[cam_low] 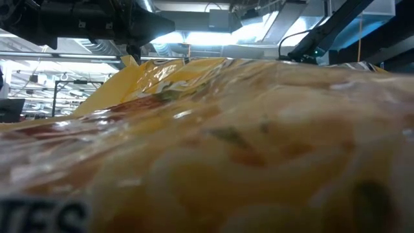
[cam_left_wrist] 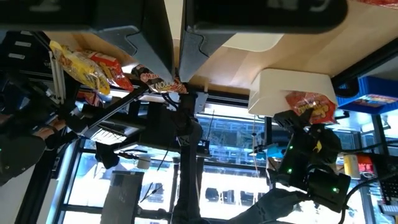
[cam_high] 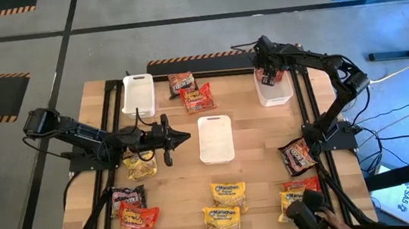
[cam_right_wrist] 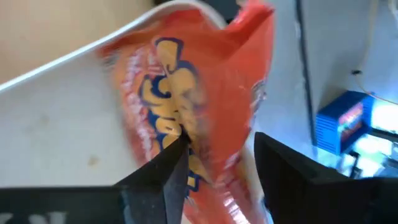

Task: Sort Maruchan noodles
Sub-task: Put the orange noodle pack into the white right bin

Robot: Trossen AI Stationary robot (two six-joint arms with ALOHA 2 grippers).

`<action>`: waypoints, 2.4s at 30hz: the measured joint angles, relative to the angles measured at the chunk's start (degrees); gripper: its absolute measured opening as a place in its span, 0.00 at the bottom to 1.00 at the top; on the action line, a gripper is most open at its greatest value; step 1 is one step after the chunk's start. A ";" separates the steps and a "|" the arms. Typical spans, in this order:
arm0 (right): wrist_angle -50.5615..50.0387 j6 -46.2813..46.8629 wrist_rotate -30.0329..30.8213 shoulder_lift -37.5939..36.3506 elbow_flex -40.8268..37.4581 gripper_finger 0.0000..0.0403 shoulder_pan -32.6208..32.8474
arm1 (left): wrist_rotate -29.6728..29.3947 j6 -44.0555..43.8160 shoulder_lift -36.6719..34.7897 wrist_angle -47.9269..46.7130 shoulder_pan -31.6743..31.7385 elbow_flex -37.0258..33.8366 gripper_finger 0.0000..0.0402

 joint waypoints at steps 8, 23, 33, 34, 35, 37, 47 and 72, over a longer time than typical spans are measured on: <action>-1.16 0.00 -0.27 -0.06 0.00 0.37 0.04 | 0.00 -0.07 0.00 -0.02 0.00 0.00 0.05; -7.37 8.48 -1.77 -0.06 3.23 0.38 0.02 | -1.05 1.22 0.00 -0.15 0.00 0.00 0.05; -11.32 9.80 1.54 -0.18 5.30 0.67 0.04 | -1.04 1.40 0.00 -0.22 0.00 0.00 0.05; -12.70 9.27 1.81 -0.41 5.51 0.70 0.16 | -1.07 1.40 0.00 -0.22 0.00 0.00 0.06; -13.81 9.63 1.90 -0.69 5.98 0.73 0.59 | -1.20 1.40 0.00 -0.22 0.06 0.00 0.06; -15.02 10.97 2.03 -1.52 7.50 0.76 1.36 | -1.38 1.40 0.00 -0.22 0.45 0.00 0.08; -17.19 17.36 -9.83 -12.57 12.32 0.79 11.50 | -0.55 1.44 0.00 -2.10 2.47 0.00 0.29; 26.39 34.97 -33.78 -2.09 0.65 0.79 21.55 | -4.05 -8.39 1.68 -35.54 21.81 9.25 0.32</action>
